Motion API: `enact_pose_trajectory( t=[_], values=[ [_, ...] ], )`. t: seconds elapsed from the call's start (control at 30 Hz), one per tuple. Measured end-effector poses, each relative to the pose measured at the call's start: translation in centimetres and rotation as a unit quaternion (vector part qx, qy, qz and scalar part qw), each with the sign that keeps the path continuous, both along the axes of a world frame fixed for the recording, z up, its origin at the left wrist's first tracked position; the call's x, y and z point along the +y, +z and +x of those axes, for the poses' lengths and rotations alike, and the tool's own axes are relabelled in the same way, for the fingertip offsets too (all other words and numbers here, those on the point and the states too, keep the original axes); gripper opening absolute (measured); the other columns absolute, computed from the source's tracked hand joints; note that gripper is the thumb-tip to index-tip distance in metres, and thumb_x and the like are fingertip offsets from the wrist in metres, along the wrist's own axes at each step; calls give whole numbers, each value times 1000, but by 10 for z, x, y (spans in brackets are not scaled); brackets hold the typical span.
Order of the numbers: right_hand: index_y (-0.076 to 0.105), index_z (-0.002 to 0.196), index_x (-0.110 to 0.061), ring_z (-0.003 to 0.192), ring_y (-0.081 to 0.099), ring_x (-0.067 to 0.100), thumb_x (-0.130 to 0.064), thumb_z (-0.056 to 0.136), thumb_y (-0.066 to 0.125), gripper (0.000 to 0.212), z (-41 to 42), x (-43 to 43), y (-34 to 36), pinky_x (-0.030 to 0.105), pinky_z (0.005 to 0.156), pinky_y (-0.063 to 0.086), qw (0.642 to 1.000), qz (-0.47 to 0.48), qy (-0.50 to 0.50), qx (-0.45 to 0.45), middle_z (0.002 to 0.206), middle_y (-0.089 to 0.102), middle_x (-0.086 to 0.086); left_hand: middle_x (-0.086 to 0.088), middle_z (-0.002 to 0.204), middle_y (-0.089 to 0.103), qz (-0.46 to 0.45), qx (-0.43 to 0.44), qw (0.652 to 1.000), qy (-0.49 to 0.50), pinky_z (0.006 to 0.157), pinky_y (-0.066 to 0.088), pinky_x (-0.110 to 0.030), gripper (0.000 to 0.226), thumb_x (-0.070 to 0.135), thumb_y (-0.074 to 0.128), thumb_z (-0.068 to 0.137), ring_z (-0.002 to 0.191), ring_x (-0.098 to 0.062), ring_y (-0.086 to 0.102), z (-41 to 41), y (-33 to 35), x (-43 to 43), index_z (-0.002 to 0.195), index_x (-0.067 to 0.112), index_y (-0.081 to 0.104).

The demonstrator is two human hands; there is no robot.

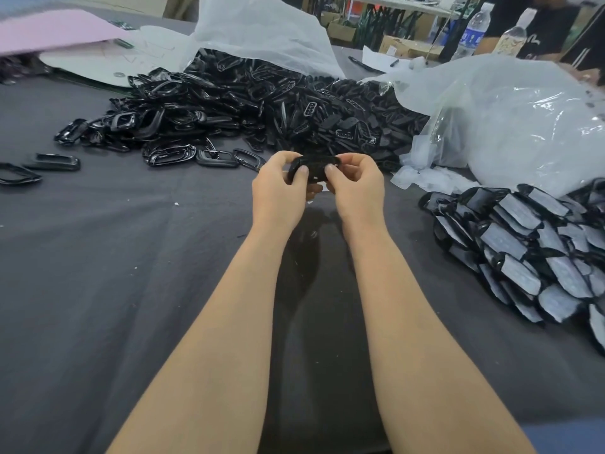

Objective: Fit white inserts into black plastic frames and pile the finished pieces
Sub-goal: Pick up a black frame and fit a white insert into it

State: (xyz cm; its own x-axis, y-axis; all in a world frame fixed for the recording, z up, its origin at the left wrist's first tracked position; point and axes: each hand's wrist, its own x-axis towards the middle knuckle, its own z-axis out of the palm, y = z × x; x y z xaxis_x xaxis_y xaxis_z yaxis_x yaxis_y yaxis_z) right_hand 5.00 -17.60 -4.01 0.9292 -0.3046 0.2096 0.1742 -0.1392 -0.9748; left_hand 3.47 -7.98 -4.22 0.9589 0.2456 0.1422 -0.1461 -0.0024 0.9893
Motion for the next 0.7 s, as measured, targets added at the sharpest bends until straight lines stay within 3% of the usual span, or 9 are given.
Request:
enact_pose_trajectory(
  t=[0.13, 0.27, 0.3, 0.37, 0.43, 0.53, 0.6, 0.7],
  values=[
    [55, 86, -21, 83, 61, 17, -5, 86, 63, 17, 0, 1, -2, 32, 81, 53, 999, -49, -17, -12, 82, 61, -1, 1, 78, 68, 74, -4, 997, 8, 63, 59, -22, 18, 6, 50, 98, 57, -2, 67, -1, -1, 1, 96, 25, 52],
    [57, 98, -13, 74, 63, 10, -6, 90, 61, 12, 2, -2, 1, 27, 78, 55, 997, 72, -15, 10, 82, 62, -1, -4, 74, 66, -8, 9, 1000, 20, 59, 57, -20, 21, 5, 47, 98, 54, -4, 66, 0, 2, 4, 93, 24, 50],
    [58, 102, -13, 78, 64, 11, -9, 91, 59, 12, 2, -5, 2, 28, 80, 54, 997, 64, -34, 13, 85, 63, -2, -4, 74, 65, -41, 13, 998, 34, 58, 55, -19, 19, 4, 47, 99, 54, -4, 65, 1, 2, 5, 93, 22, 50],
    [62, 110, -14, 92, 62, 13, -14, 92, 57, 18, 3, -11, 0, 26, 86, 48, 995, -69, -66, 17, 97, 66, -3, -5, 77, 62, -103, 15, 992, 71, 58, 53, -18, 19, 3, 45, 99, 53, -5, 64, 3, 3, 9, 92, 20, 49],
    [63, 119, -12, 106, 58, 14, -15, 92, 56, 28, 1, -11, -2, 18, 90, 39, 975, -220, -36, 16, 115, 66, 1, -8, 81, 62, -144, 16, 984, 103, 58, 52, -19, 16, 3, 45, 99, 54, -6, 64, 4, 2, 13, 93, 17, 49],
    [54, 133, -16, 123, 48, 23, -20, 91, 59, 42, 2, -4, -7, 29, 103, 36, 919, -387, 36, 68, 133, 55, 5, -11, 85, 63, -172, 19, 977, 120, 58, 52, -19, 10, 5, 45, 99, 58, -7, 66, 4, 2, 14, 107, 9, 50],
    [55, 132, -18, 124, 47, 25, -22, 93, 57, 40, 3, -1, -8, 37, 104, 37, 899, -428, 35, 83, 134, 54, 5, -10, 83, 63, -180, 23, 976, 122, 57, 52, -18, 11, 5, 45, 99, 58, -6, 65, 5, 2, 13, 108, 9, 50],
    [66, 115, -16, 116, 51, 25, -19, 95, 53, 25, 0, 0, -7, 39, 99, 39, 907, -415, 1, 68, 123, 60, 4, -8, 79, 63, -186, 23, 975, 123, 57, 51, -19, 9, 5, 46, 99, 58, -7, 64, 4, 3, 12, 104, 11, 49]
  ],
)
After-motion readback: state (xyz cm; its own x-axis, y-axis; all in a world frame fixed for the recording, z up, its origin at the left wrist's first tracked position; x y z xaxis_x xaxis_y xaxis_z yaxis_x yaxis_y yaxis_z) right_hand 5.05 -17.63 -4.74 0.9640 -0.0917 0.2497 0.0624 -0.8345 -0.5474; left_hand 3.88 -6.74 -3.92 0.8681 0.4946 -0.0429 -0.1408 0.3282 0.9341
